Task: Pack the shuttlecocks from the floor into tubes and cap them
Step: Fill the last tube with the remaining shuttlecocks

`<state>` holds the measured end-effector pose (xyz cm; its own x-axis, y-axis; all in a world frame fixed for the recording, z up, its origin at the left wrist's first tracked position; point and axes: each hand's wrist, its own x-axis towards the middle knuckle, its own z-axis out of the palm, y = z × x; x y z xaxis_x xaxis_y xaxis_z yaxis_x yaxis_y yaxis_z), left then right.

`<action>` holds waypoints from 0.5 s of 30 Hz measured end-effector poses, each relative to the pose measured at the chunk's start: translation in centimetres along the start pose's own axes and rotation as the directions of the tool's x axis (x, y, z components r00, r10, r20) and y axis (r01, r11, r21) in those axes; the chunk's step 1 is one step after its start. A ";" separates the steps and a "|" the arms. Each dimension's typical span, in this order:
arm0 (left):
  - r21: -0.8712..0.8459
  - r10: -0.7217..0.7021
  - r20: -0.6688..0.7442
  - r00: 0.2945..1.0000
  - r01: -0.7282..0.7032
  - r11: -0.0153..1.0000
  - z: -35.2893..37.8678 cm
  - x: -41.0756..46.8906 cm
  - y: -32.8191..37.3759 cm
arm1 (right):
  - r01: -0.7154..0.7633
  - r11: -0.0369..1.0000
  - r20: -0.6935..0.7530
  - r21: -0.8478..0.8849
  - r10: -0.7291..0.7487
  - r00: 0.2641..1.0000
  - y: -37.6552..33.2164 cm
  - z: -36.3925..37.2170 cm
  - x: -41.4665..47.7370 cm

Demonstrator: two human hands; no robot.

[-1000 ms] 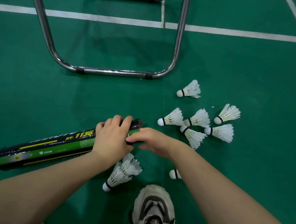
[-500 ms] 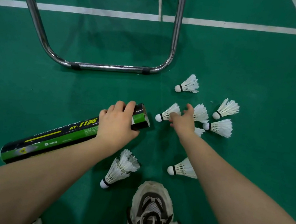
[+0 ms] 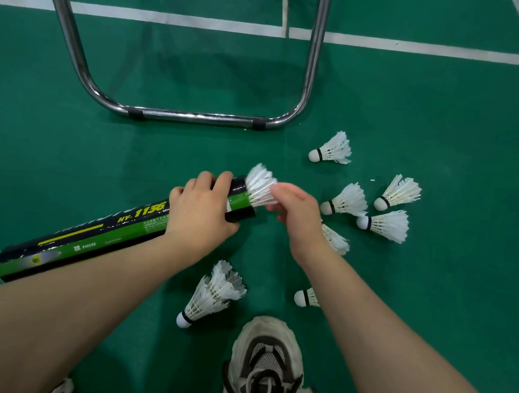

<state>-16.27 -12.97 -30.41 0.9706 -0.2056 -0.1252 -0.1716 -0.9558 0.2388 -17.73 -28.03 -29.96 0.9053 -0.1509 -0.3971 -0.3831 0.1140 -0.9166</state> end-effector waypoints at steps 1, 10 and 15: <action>0.000 0.001 -0.004 1.000 -0.001 1.000 0.0 0.0 0.0 | 0.002 0.998 0.056 -0.059 0.001 0.998 -0.2 0.2 -0.2; 0.011 0.021 -0.020 1.000 -0.021 1.000 0.2 -0.5 0.5 | -0.105 0.926 0.450 -0.364 0.273 0.850 -1.2 1.3 -0.3; 0.034 0.079 0.031 0.996 -0.080 0.996 1.1 -1.0 1.1 | -0.203 0.824 0.423 -0.529 0.463 0.779 -0.7 0.8 0.0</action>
<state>-17.58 -14.10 -31.10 0.9482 -0.2872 -0.1356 -0.2548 -0.9428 0.2151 -17.34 -27.28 -29.26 0.6057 0.3503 -0.7145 -0.5964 -0.3945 -0.6990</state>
